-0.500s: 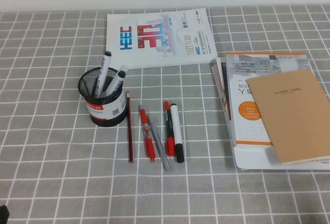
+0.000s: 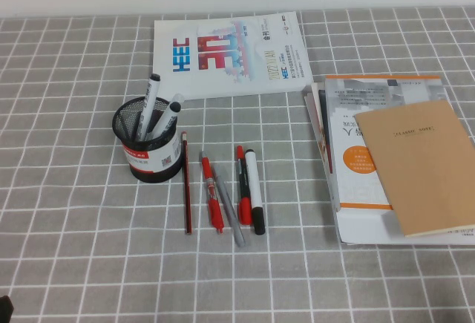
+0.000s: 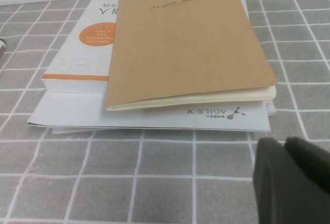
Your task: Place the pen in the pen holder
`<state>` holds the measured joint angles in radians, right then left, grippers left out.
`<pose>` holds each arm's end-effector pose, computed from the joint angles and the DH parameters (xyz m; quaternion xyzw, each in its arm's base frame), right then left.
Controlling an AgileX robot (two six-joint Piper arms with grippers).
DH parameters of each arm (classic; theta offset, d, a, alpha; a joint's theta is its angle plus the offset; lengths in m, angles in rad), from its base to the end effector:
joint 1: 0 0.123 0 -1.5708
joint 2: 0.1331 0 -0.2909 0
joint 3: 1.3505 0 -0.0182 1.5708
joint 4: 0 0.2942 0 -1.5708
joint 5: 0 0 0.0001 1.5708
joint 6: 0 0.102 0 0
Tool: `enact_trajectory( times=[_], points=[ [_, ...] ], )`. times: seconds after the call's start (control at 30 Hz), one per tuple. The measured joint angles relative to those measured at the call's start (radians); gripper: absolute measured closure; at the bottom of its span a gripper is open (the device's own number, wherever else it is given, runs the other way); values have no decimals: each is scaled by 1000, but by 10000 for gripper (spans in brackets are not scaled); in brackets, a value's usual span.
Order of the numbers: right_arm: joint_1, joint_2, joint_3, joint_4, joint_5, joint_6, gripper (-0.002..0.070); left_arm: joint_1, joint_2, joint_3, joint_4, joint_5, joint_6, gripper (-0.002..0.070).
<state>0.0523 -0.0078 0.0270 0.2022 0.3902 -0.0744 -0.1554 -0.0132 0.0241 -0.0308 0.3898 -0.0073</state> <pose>0.0998 0.0130 0.1659 0.0021 0.8090 0.0793 0.5825 0.0987 -0.0167 0.1668 0.0518 0.8071 -0.0608 0.5850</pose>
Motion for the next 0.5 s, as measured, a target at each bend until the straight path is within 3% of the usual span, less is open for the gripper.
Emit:
enact_trajectory(
  times=[0.5],
  points=[
    [0, 0, 0, 26, 0, 0, 689, 0, 0, 0, 0, 0, 0, 680]
  ],
)
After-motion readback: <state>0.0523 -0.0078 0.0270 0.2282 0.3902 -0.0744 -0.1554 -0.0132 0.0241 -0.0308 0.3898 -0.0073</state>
